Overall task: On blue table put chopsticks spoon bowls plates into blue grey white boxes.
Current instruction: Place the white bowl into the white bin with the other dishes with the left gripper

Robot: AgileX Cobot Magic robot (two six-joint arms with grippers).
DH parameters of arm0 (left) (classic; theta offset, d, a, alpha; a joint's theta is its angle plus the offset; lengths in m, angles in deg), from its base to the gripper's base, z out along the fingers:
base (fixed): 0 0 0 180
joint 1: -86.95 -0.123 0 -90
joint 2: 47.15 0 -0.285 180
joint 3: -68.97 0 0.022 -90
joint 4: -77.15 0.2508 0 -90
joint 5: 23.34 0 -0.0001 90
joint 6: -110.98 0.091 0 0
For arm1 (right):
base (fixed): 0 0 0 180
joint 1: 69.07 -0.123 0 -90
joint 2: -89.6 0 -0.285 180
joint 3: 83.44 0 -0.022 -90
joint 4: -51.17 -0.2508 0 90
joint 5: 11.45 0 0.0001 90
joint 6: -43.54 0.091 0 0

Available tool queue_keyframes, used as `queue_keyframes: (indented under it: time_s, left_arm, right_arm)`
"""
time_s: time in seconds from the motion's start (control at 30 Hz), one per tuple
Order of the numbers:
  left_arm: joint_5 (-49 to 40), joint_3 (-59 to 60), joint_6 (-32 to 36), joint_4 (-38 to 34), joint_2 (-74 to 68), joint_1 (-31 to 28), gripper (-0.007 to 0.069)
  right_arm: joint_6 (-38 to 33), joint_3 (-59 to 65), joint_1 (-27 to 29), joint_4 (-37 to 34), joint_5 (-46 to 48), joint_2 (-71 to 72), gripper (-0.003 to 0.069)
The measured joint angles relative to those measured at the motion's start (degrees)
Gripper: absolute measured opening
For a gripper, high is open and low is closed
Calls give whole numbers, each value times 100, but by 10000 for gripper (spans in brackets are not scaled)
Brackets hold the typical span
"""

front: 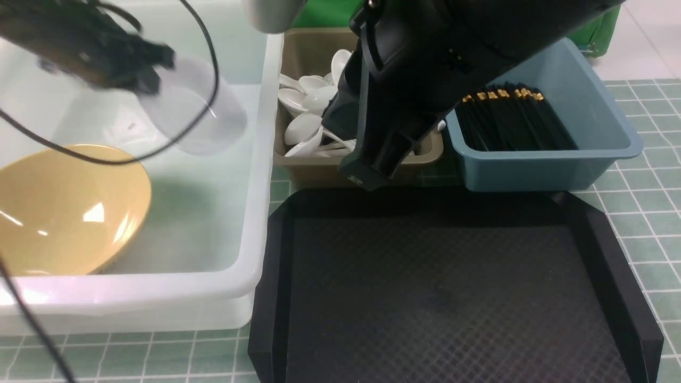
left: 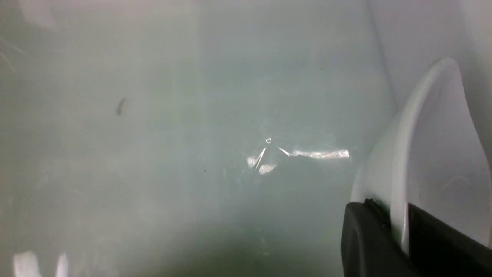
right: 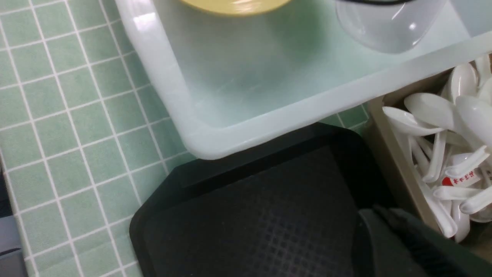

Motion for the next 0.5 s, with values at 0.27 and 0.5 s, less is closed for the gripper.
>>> queue_keyframes:
  time_s: [0.27,0.5]
  left_arm:
    - [483,2,619,-269,-735,18,69]
    - [292,-162,978,81,-762,18,311]
  right_arm:
    - [0,-2,0,0,21,0,47]
    - [45,-2,0,58,140,0,47]
